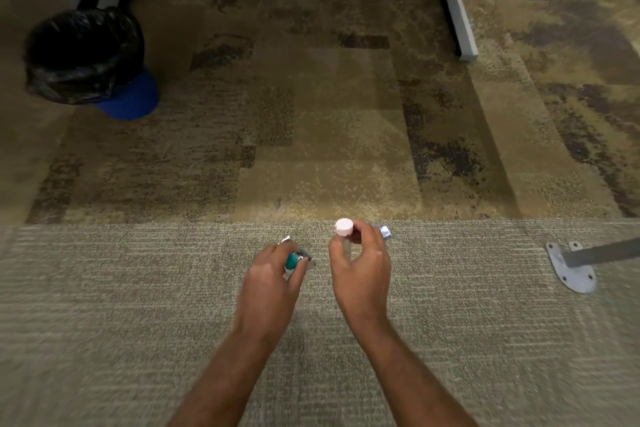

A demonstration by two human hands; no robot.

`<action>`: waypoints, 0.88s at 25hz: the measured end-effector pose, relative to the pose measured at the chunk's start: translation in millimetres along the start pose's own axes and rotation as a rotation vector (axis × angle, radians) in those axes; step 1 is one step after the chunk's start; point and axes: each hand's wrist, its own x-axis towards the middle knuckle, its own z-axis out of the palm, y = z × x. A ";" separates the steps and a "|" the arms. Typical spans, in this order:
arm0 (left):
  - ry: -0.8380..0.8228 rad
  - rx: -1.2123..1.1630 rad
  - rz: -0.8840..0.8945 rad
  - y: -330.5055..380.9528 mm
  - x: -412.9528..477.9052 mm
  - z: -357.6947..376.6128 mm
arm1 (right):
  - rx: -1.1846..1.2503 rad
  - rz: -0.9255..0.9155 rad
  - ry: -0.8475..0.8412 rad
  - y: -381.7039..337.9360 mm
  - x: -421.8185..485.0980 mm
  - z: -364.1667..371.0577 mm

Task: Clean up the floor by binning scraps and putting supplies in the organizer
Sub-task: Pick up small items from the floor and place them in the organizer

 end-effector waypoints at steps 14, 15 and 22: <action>0.013 -0.285 0.106 341.6 13.0 -276.6 | 0.223 -0.086 0.085 -309.0 3.7 -290.9; 0.017 -0.323 0.108 370.4 20.1 -296.8 | 0.267 -0.080 0.097 -332.4 10.5 -314.4; 0.050 -0.485 0.246 577.0 62.6 -433.0 | 0.387 -0.254 0.154 -490.1 62.0 -482.8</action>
